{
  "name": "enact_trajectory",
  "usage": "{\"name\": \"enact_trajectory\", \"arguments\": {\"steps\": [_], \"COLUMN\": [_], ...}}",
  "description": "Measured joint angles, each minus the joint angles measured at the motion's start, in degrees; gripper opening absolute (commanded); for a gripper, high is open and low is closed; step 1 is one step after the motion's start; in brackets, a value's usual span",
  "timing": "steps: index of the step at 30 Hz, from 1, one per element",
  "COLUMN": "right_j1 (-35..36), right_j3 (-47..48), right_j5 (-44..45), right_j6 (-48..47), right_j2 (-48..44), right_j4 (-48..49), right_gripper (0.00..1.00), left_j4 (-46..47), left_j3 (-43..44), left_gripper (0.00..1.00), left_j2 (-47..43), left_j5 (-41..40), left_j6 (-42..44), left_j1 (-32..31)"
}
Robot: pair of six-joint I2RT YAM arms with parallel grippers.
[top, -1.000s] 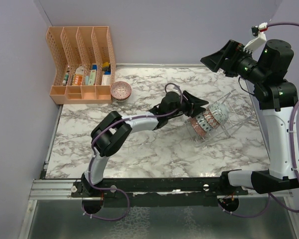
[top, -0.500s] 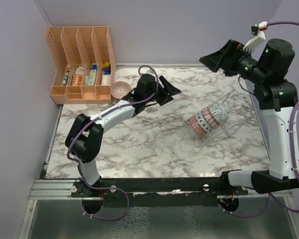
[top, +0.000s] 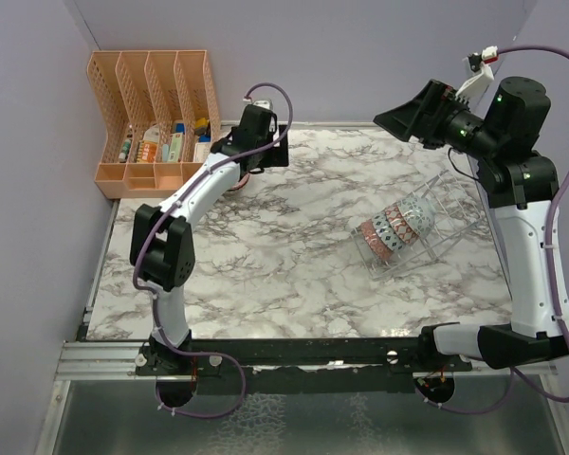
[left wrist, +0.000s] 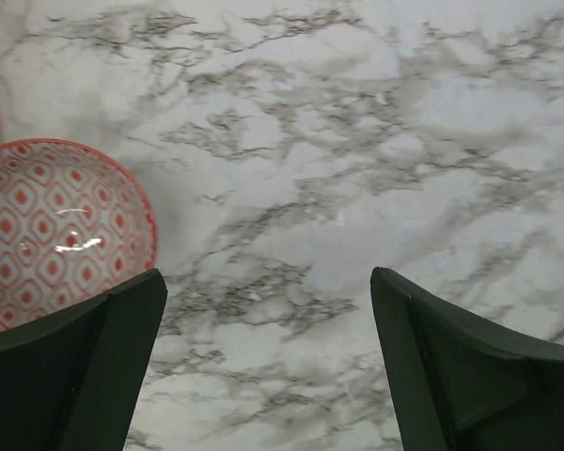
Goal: Load the bowls into the dish rack
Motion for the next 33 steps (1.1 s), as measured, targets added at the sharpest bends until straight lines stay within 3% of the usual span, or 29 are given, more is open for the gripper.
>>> {"name": "enact_trajectory", "arguments": {"steps": [3,7,9,19,26,33], "right_j1": [0.00,0.00,0.00,0.00,0.00,0.00], "right_j3": [-0.11,-0.52,-1.07,-1.70,-1.70,-1.70], "right_j5": [-0.11,-0.13,-0.13,-0.09,-0.04,-0.04], "right_j6": [0.02,0.02,0.02,-0.02,-0.02,-0.04], "right_j2": [0.00,0.00,0.00,0.00,0.02,0.04], "right_j4": [0.00,0.02,0.00,-0.02,-0.04,-0.04], "right_gripper": [0.97,0.96,0.96,0.96,0.96,0.96], "left_j4": [-3.30,-6.29,-7.17,-5.14,-2.93,-0.31], "left_j3": [3.02,2.93,2.91,0.98,0.72,-1.40], "left_gripper": [0.84,0.63,0.58,0.57,0.58,0.64], "left_j2": [4.28,7.98,8.87,9.35,10.58,10.58], "left_j5": [-5.20,-10.03,-11.10,-10.12,-1.92,5.09], "left_j6": [6.45,12.98,14.97,18.43,19.54,19.41], "left_j1": [0.55,1.42,2.03,6.75,8.26,8.57]}}
